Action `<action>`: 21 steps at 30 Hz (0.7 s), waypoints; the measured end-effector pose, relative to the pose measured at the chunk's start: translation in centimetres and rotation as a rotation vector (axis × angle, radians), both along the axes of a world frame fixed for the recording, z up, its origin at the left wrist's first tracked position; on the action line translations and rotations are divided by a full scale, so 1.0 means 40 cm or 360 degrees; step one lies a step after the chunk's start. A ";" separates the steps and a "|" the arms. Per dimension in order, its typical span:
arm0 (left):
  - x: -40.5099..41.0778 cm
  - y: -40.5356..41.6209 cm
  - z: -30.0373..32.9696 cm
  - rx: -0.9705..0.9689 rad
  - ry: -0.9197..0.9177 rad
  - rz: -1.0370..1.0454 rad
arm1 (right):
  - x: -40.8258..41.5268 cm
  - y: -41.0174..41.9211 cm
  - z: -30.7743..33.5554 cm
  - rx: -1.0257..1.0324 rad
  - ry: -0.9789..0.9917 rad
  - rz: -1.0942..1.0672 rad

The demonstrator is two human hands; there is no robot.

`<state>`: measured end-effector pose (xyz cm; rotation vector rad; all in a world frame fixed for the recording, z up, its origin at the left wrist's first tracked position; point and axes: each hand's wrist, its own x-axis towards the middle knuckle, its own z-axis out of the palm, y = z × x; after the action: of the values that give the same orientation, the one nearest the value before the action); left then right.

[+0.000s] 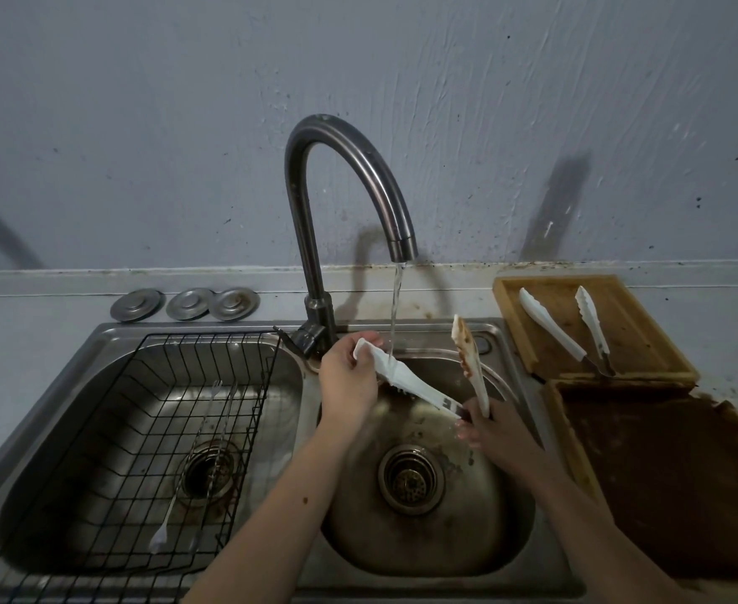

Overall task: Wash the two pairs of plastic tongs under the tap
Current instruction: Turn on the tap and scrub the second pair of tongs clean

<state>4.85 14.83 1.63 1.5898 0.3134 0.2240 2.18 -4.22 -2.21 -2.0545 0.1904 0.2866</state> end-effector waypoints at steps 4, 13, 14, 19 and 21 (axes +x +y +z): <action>-0.007 0.009 -0.015 0.0049 0.0082 -0.0082 | -0.007 -0.013 -0.001 0.0069 0.0000 -0.0119; -0.016 0.021 -0.063 0.0142 0.0400 -0.0264 | -0.022 -0.061 0.041 -0.0233 -0.0022 0.0096; -0.014 0.022 -0.060 0.0098 0.0412 -0.0253 | -0.025 -0.062 0.044 -0.0224 0.0007 0.0186; 0.000 0.036 -0.025 0.0106 0.0436 -0.0255 | -0.046 -0.069 0.054 -0.0263 -0.0110 0.0572; 0.002 0.041 -0.011 0.0193 0.0445 -0.0361 | -0.052 -0.069 0.062 -0.0033 -0.0126 0.0718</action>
<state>4.94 16.45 1.21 1.7636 0.3362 -0.1586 0.09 -6.99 0.26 -2.1092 -0.3250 0.4784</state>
